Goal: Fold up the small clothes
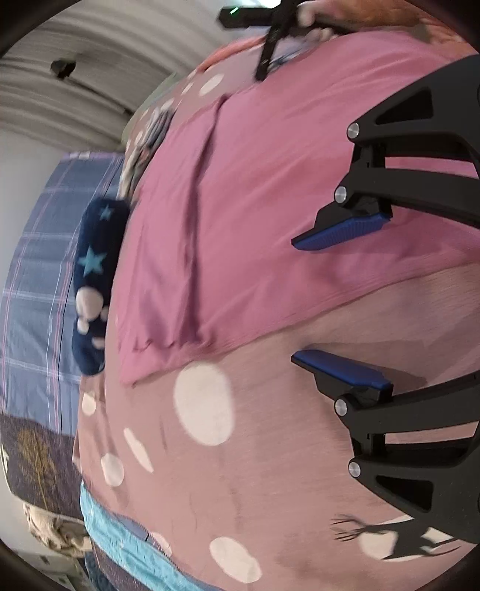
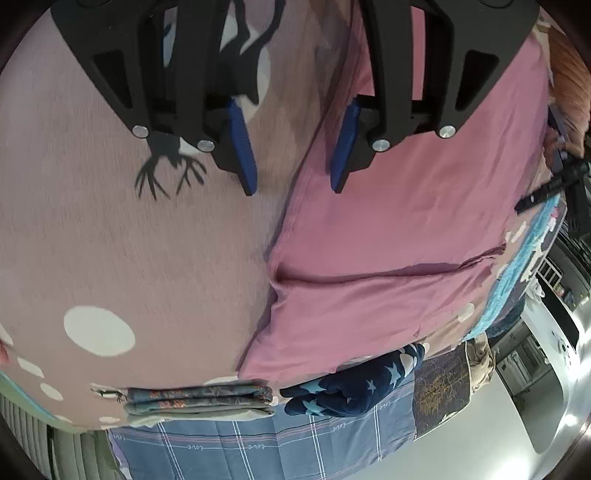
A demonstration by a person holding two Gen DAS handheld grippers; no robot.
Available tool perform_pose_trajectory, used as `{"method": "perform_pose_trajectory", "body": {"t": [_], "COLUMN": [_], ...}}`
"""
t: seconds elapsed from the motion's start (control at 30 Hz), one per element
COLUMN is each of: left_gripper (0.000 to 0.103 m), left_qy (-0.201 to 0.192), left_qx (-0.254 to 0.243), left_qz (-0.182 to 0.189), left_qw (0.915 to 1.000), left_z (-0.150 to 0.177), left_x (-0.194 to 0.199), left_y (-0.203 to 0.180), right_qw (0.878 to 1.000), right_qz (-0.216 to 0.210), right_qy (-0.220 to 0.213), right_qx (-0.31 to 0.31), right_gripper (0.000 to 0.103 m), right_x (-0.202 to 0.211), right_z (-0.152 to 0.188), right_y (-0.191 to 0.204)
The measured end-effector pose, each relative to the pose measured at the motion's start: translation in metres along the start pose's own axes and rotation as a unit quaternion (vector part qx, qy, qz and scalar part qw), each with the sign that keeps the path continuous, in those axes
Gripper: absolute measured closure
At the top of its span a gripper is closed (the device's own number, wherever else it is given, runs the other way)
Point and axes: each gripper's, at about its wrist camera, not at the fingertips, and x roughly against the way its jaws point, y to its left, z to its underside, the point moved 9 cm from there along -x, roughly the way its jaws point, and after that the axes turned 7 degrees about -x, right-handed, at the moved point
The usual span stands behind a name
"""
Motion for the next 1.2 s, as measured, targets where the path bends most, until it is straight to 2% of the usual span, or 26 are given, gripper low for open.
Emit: {"method": "perform_pose_trajectory", "body": {"t": [0.23,0.5,0.77,0.87,0.93,1.0,1.2], "left_gripper": [0.047,0.045,0.046,0.059,0.074,0.083,0.083], "left_qy": [0.014,0.019,-0.002,-0.009,-0.01,-0.009,-0.006], "left_qx": [-0.043,-0.038,-0.033,-0.031,-0.021,-0.015,-0.018], "left_qz": [0.011,0.011,0.033,0.044,0.061,0.086,0.108], "left_qw": [0.9989,0.999,0.9989,0.9985,0.9978,0.9961,0.9939], "left_z": [0.036,0.064,0.101,0.113,0.12,0.128,0.143], "left_x": [0.024,0.045,0.075,0.088,0.095,0.102,0.114], "left_y": [-0.023,-0.033,-0.043,-0.046,-0.048,-0.052,-0.059], "right_qw": [1.0,0.999,0.996,0.995,0.993,0.992,0.986], "right_qz": [-0.006,-0.037,-0.083,-0.099,-0.111,-0.121,-0.15], "right_qy": [-0.001,0.005,0.011,0.014,0.018,0.022,0.042], "right_qx": [-0.002,-0.019,-0.024,-0.026,-0.029,-0.033,-0.055], "right_gripper": [0.055,0.055,0.055,0.055,0.055,0.055,0.057], "right_x": [0.017,0.052,0.094,0.106,0.112,0.116,0.127], "right_z": [0.023,0.067,0.126,0.142,0.15,0.155,0.169], "right_y": [0.003,0.009,0.014,0.015,0.017,0.017,0.013]}}
